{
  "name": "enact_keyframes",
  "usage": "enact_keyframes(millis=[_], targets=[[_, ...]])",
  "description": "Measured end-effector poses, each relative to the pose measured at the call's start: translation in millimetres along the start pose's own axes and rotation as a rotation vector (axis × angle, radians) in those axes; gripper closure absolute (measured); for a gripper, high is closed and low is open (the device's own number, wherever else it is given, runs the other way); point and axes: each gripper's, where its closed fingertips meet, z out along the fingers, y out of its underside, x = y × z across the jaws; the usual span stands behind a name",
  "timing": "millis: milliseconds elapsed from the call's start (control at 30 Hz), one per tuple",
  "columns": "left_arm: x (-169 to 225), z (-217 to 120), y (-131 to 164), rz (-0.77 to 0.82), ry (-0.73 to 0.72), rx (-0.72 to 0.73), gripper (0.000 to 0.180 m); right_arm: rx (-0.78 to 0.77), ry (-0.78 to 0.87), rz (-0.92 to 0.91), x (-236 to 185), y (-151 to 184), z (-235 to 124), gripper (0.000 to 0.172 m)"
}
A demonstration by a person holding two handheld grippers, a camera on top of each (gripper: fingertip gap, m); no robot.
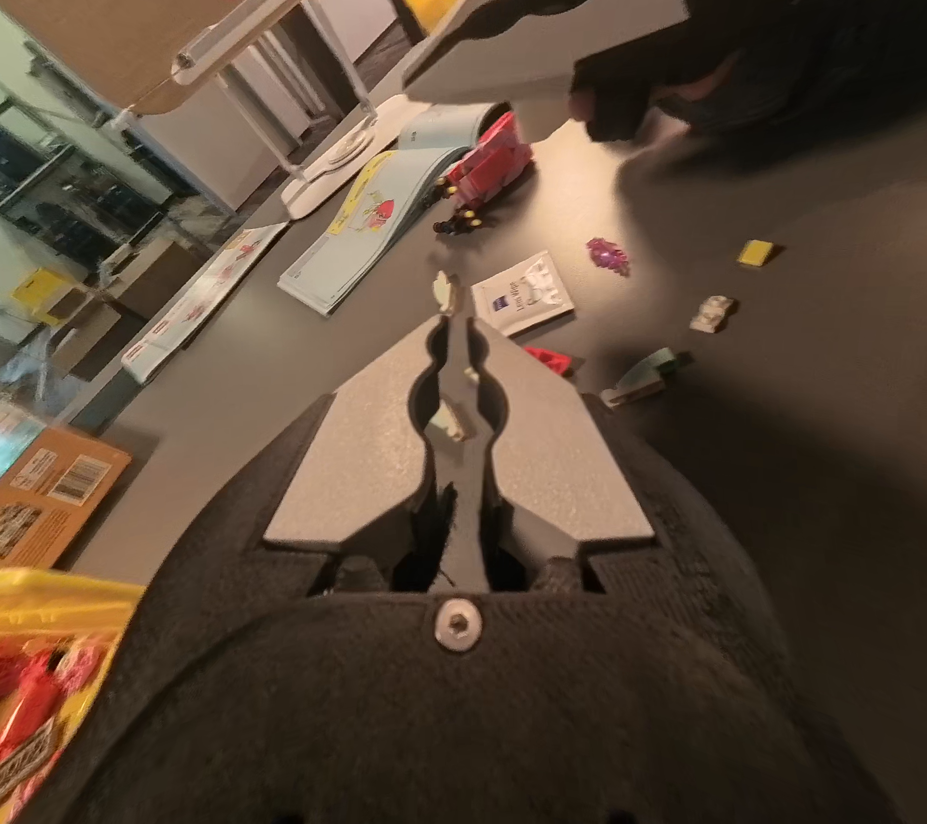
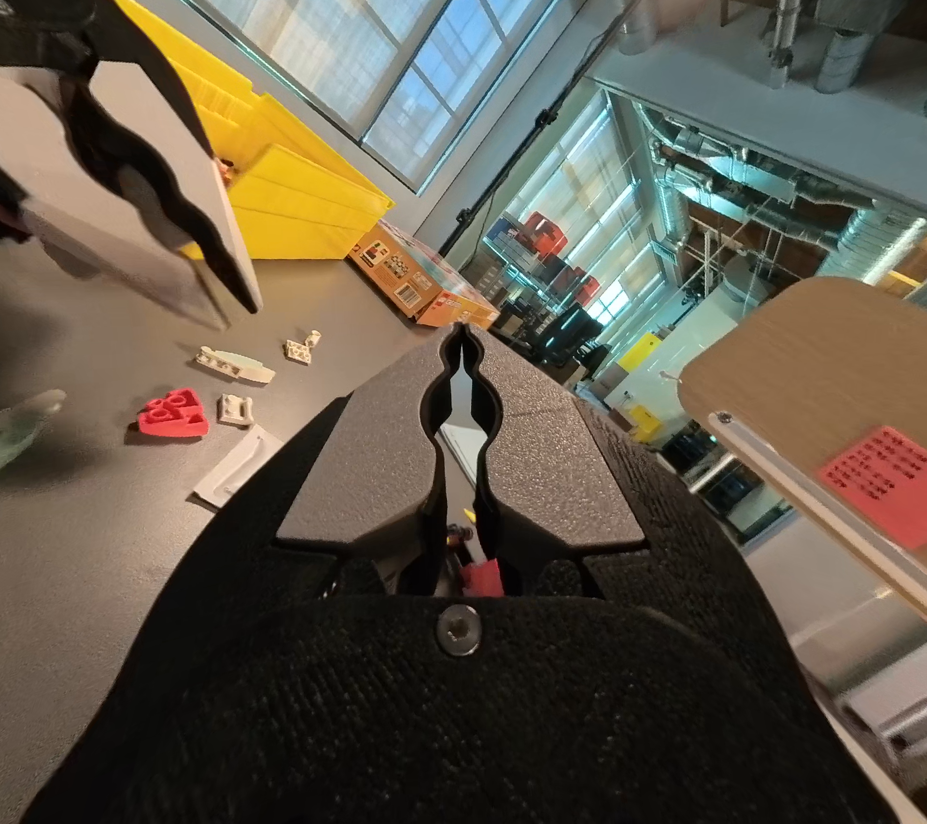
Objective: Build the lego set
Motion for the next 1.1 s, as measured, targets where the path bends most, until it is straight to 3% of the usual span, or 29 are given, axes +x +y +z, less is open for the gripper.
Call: enact_keyframes(millis=[67,133,233,367,533,600,700,800,1100], targets=[[22,-4,-13,0.020,0.119,0.074,0.158,0.031,-0.022,-0.016,-5,-6,-2,0.172],[39,-9,-26,0.065,0.191,0.148,0.155,0.046,-0.040,-0.037,-9,-9,-4,0.172],[56,-8,-22,0.132,0.256,0.126,0.149,0.024,-0.148,-0.007,-26,-9,-10,0.172],[75,-12,-22,0.117,0.391,0.111,0.152,-0.030,-0.441,0.170,-60,-16,-38,0.167],[89,-7,-14,0.089,0.507,0.022,0.155,-0.286,-0.662,0.499,-81,-6,-81,0.162],[91,-1,-5,0.089,0.512,-0.058,0.155,-0.353,-0.688,0.617,-86,-6,-90,0.148],[100,3,-3,0.049,0.565,-0.117,0.159,-0.453,-0.750,0.663,-100,-2,-103,0.144],[99,5,-2,0.015,0.576,-0.133,0.157,-0.566,-0.779,0.639,-112,10,-110,0.151],[102,5,3,-0.089,0.649,-0.200,0.164,-0.661,-0.771,0.590,-119,23,-111,0.165]])
